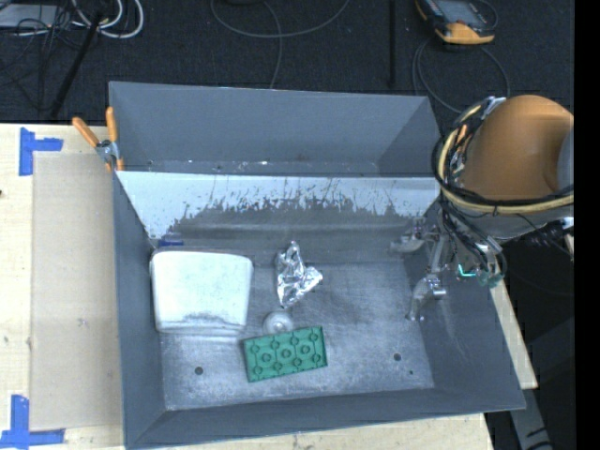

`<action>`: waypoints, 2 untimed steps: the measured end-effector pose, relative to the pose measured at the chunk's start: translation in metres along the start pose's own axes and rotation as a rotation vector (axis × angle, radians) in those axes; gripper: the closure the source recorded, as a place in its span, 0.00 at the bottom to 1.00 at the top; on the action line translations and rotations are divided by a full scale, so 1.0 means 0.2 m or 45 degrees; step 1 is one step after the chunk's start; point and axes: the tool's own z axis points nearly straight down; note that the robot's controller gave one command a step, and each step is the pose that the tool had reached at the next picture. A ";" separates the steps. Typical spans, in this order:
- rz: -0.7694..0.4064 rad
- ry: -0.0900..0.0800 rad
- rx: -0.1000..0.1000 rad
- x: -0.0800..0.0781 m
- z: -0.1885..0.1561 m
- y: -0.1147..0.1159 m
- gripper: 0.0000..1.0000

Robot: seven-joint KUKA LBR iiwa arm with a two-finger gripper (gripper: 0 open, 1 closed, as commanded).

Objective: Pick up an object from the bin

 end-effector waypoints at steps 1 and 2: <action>0.010 -0.007 0.002 -0.22 0.53 -0.37 0.00; -0.144 -0.013 -0.002 -0.12 0.24 0.02 0.00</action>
Offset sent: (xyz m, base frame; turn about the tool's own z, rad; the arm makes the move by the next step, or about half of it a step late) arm 0.0443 -0.0721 -0.1011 0.0029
